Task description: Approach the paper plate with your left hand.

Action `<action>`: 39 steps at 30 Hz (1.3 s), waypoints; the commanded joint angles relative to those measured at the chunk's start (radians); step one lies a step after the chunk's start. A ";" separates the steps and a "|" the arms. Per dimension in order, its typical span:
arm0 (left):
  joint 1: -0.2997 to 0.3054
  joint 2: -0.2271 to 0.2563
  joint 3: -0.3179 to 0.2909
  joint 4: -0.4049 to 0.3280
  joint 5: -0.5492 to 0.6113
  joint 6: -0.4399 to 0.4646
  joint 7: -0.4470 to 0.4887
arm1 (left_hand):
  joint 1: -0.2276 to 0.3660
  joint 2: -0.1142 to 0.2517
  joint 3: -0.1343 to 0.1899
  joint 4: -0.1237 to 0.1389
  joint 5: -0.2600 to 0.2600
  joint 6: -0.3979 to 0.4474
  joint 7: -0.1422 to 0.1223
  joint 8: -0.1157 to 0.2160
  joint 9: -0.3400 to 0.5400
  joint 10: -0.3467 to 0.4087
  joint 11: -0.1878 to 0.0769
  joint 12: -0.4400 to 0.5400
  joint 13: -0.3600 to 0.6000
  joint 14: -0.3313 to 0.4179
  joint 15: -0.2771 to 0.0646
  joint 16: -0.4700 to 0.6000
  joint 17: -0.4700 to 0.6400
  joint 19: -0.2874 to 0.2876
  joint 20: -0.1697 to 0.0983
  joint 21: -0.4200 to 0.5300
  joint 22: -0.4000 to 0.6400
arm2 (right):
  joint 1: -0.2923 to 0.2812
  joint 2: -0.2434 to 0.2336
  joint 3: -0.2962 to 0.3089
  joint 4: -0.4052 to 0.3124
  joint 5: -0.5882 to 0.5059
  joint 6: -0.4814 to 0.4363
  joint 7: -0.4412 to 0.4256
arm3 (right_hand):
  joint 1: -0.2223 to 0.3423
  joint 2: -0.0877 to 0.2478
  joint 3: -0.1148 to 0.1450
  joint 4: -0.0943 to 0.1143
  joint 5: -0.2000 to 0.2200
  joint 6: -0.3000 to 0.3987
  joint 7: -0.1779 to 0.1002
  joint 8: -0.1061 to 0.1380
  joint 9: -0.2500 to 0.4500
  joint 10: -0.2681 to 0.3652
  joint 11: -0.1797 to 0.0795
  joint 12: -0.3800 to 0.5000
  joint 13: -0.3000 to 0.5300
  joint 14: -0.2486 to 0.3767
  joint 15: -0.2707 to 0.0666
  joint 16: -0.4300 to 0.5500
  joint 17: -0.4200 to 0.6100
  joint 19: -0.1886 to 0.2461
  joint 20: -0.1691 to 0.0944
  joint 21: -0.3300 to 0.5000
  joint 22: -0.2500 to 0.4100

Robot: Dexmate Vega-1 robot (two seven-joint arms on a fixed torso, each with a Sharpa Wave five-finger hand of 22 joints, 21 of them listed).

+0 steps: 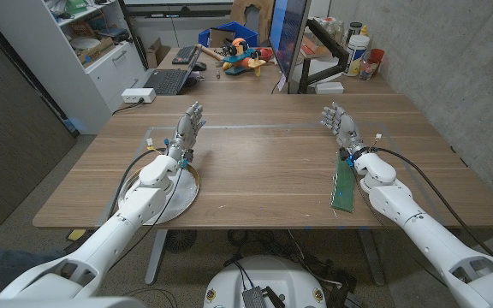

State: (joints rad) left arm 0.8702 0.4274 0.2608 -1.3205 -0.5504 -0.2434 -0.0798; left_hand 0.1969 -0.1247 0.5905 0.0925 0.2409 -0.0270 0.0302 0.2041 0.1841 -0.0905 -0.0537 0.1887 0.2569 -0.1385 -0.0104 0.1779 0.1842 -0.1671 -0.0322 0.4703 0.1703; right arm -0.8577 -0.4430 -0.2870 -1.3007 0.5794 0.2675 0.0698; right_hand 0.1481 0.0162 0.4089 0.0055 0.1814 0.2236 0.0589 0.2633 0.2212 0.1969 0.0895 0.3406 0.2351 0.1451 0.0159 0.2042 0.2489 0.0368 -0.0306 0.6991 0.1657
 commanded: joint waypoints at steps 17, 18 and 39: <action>0.031 -0.392 -0.437 -0.045 0.431 0.140 -0.297 | 0.016 0.007 0.006 -0.006 0.009 -0.001 -0.001 0.004 0.005 -0.007 -0.002 0.008 -0.009 -0.009 0.000 0.009 0.000 -0.068 0.000 -0.002 0.004 | -0.041 0.300 0.338 -0.026 -0.333 -0.118 0.199 | 0.009 0.002 0.008 -0.004 0.005 0.014 -0.004 -0.001 -0.008 0.019 -0.002 0.000 -0.010 0.011 0.000 0.005 -0.008 0.011 -0.013 -0.008 0.003; 0.032 -0.397 -0.443 -0.047 0.437 0.140 -0.301 | 0.016 0.007 0.006 -0.006 0.009 -0.001 0.000 0.004 0.005 -0.007 -0.001 0.008 -0.010 -0.009 -0.001 0.008 0.000 -0.068 0.000 -0.003 0.004 | -0.041 0.304 0.343 -0.026 -0.338 -0.120 0.202 | 0.009 0.002 0.008 -0.004 0.005 0.014 -0.005 -0.001 -0.008 0.019 -0.001 -0.001 -0.011 0.011 0.001 0.005 -0.009 0.011 -0.013 -0.009 0.003; 0.052 -0.454 -0.503 -0.104 0.490 0.133 -0.359 | 0.023 0.013 0.005 -0.011 0.009 -0.001 -0.003 0.001 0.005 -0.009 -0.001 0.009 -0.021 -0.011 0.000 0.009 0.000 -0.070 0.003 -0.013 0.004 | -0.038 0.354 0.385 -0.027 -0.394 -0.134 0.238 | 0.006 0.006 0.007 -0.006 0.004 0.016 -0.006 -0.010 -0.015 0.021 -0.002 -0.010 -0.023 0.012 0.002 0.004 -0.020 0.014 -0.010 -0.023 0.003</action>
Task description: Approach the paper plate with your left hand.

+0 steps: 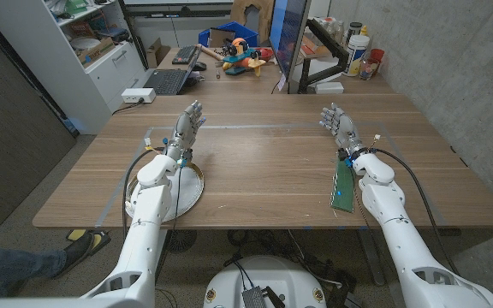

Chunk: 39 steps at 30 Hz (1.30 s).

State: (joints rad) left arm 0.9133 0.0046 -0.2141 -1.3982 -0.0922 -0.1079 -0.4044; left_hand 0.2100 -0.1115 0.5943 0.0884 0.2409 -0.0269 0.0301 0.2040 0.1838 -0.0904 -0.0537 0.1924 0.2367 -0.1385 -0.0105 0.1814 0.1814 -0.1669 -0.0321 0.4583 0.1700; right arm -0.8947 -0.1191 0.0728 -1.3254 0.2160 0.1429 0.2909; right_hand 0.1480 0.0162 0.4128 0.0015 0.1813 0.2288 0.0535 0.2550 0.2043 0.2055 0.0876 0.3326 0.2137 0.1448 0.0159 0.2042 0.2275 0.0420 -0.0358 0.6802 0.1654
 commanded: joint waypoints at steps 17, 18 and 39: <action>0.042 -0.053 -0.037 -0.054 0.035 -0.016 -0.049 | 0.014 0.003 -0.001 -0.009 0.009 -0.003 -0.004 -0.001 0.006 -0.008 -0.001 0.006 -0.009 -0.011 0.000 0.006 0.002 -0.072 0.007 -0.010 0.005 | -0.007 0.039 0.039 -0.010 -0.043 -0.017 0.021 | 0.003 0.008 0.002 -0.004 0.004 0.014 -0.003 -0.009 -0.003 0.017 0.002 -0.007 -0.010 0.012 0.002 0.002 -0.007 0.012 -0.004 -0.016 0.004; 0.045 -0.053 -0.038 -0.057 0.035 -0.017 -0.050 | 0.014 0.003 -0.001 -0.009 0.009 -0.002 -0.004 -0.001 0.006 -0.009 -0.001 0.006 -0.009 -0.011 0.000 0.006 0.002 -0.072 0.007 -0.010 0.005 | -0.007 0.038 0.039 -0.010 -0.044 -0.018 0.022 | 0.003 0.009 0.002 -0.004 0.004 0.013 -0.003 -0.009 -0.003 0.016 0.002 -0.008 -0.010 0.012 0.002 0.003 -0.007 0.012 -0.003 -0.017 0.004; 0.098 -0.061 -0.050 -0.128 0.025 -0.045 -0.054 | 0.017 0.007 -0.003 -0.012 0.008 0.000 -0.005 -0.001 0.006 -0.006 -0.002 0.008 -0.017 -0.010 -0.001 0.007 0.002 -0.072 0.013 -0.019 0.006 | 0.006 0.042 0.041 0.008 -0.047 -0.014 0.028 | 0.001 0.011 0.000 -0.007 0.003 0.015 -0.004 -0.016 -0.007 0.018 0.000 -0.015 -0.017 0.012 0.003 0.002 -0.015 0.016 -0.002 -0.030 0.004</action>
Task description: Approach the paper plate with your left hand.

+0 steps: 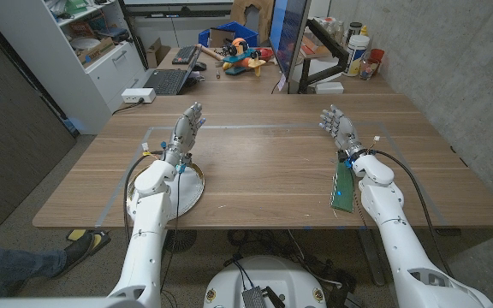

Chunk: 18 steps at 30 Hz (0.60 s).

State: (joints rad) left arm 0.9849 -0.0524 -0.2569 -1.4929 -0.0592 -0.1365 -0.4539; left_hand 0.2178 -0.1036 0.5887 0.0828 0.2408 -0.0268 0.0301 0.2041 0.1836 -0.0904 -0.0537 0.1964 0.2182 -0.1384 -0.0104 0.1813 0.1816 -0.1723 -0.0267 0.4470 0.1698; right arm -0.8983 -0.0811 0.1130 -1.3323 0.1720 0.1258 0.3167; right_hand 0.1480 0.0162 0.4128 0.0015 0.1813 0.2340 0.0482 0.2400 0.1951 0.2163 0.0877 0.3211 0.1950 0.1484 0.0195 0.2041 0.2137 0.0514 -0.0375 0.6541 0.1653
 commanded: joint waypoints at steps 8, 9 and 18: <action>0.046 -0.006 -0.015 -0.053 -0.015 -0.022 -0.007 | 0.011 0.001 0.001 -0.007 0.007 0.003 -0.006 0.000 0.006 -0.004 -0.001 0.005 -0.001 -0.007 -0.002 0.008 0.002 -0.068 0.010 -0.011 0.006 | 0.016 0.006 -0.003 0.022 -0.008 -0.002 0.000 | 0.000 0.012 0.000 -0.008 0.003 0.012 0.001 -0.003 0.001 0.009 0.004 -0.005 0.000 0.008 -0.001 0.001 -0.003 0.008 0.000 -0.008 0.004; 0.050 -0.006 -0.016 -0.055 -0.016 -0.024 -0.008 | 0.011 0.001 0.001 -0.007 0.007 0.003 -0.006 0.000 0.006 -0.005 -0.002 0.005 -0.002 -0.007 -0.002 0.008 0.002 -0.068 0.011 -0.012 0.006 | 0.018 0.006 -0.003 0.024 -0.009 -0.002 0.000 | 0.000 0.012 0.000 -0.008 0.003 0.012 0.001 -0.003 0.001 0.009 0.002 -0.006 0.000 0.008 -0.001 0.001 -0.004 0.008 0.000 -0.009 0.004; 0.076 -0.007 -0.019 -0.081 -0.019 -0.034 -0.012 | 0.013 0.003 0.000 -0.008 0.007 0.006 -0.005 0.000 0.006 -0.002 -0.001 0.006 -0.005 -0.005 -0.001 0.008 0.002 -0.067 0.012 -0.015 0.006 | 0.036 0.009 -0.008 0.048 -0.013 0.003 0.000 | -0.001 0.013 -0.001 -0.009 0.003 0.013 0.001 -0.006 0.000 0.010 0.001 -0.009 -0.002 0.008 -0.001 0.001 -0.006 0.010 0.001 -0.015 0.004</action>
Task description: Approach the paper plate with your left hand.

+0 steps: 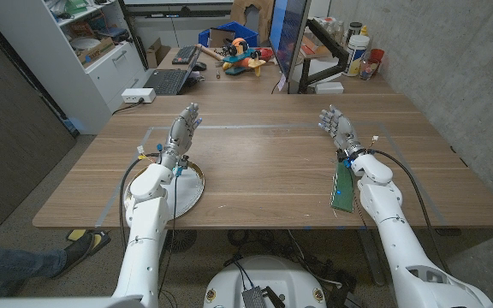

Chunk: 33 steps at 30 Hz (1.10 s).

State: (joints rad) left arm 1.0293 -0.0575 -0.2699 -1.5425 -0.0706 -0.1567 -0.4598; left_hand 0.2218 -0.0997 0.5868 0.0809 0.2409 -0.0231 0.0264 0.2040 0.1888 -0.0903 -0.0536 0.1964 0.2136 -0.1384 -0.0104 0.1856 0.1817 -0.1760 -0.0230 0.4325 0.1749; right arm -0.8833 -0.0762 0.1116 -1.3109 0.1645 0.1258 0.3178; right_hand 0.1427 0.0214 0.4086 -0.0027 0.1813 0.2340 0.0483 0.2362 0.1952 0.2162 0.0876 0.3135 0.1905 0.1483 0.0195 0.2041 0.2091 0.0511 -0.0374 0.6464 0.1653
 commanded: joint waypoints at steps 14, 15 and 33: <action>0.066 0.001 0.009 -0.069 -0.007 -0.058 -0.021 | 0.014 0.004 0.002 -0.009 0.006 0.004 0.003 0.000 0.001 -0.001 -0.002 0.007 -0.004 -0.003 0.000 0.004 0.001 -0.060 0.009 -0.006 0.002 | 0.031 0.005 -0.007 0.033 -0.011 0.006 -0.006 | 0.003 0.010 0.002 -0.007 0.003 0.015 0.001 -0.006 -0.001 0.012 -0.001 -0.005 0.000 0.009 0.000 0.001 -0.005 0.013 0.001 -0.016 0.005; 0.070 0.003 0.011 -0.077 0.003 -0.063 -0.017 | 0.014 0.004 0.002 -0.009 0.006 0.004 0.004 0.000 0.001 -0.001 -0.001 0.007 -0.005 -0.003 -0.001 0.004 0.001 -0.060 0.009 -0.006 0.002 | 0.030 0.004 -0.007 0.031 -0.012 0.006 -0.007 | 0.003 0.010 0.002 -0.007 0.003 0.015 0.001 -0.006 -0.001 0.013 0.002 -0.005 0.000 0.009 -0.001 0.001 -0.005 0.014 0.001 -0.016 0.005; 0.109 0.022 0.018 -0.139 0.005 -0.058 -0.024 | 0.021 0.009 0.002 -0.013 0.005 0.013 0.005 0.002 0.001 0.004 0.000 0.009 -0.009 0.001 0.000 0.005 0.001 -0.059 0.013 -0.014 0.002 | 0.035 0.005 -0.008 0.031 -0.013 0.008 -0.010 | 0.001 0.011 0.001 -0.010 0.003 0.017 0.001 -0.011 -0.002 0.016 0.003 -0.011 -0.002 0.008 -0.001 0.001 -0.008 0.017 0.002 -0.028 0.005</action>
State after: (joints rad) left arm 1.1129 -0.0478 -0.2578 -1.6403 -0.0726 -0.2157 -0.4815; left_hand 0.2310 -0.0905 0.5887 0.0743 0.2409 -0.0193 0.0303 0.2040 0.1885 -0.0903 -0.0536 0.2003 0.2044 -0.1384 -0.0105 0.1856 0.1817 -0.1739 -0.0136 0.4210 0.1746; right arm -0.8532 -0.0724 0.1037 -1.2814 0.1522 0.1306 0.3105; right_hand 0.1428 0.0214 0.4044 -0.0069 0.1813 0.2432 0.0464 0.2270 0.1906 0.2200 0.0913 0.3057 0.1859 0.1483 0.0195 0.2041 0.1998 0.0602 -0.0396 0.6211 0.1652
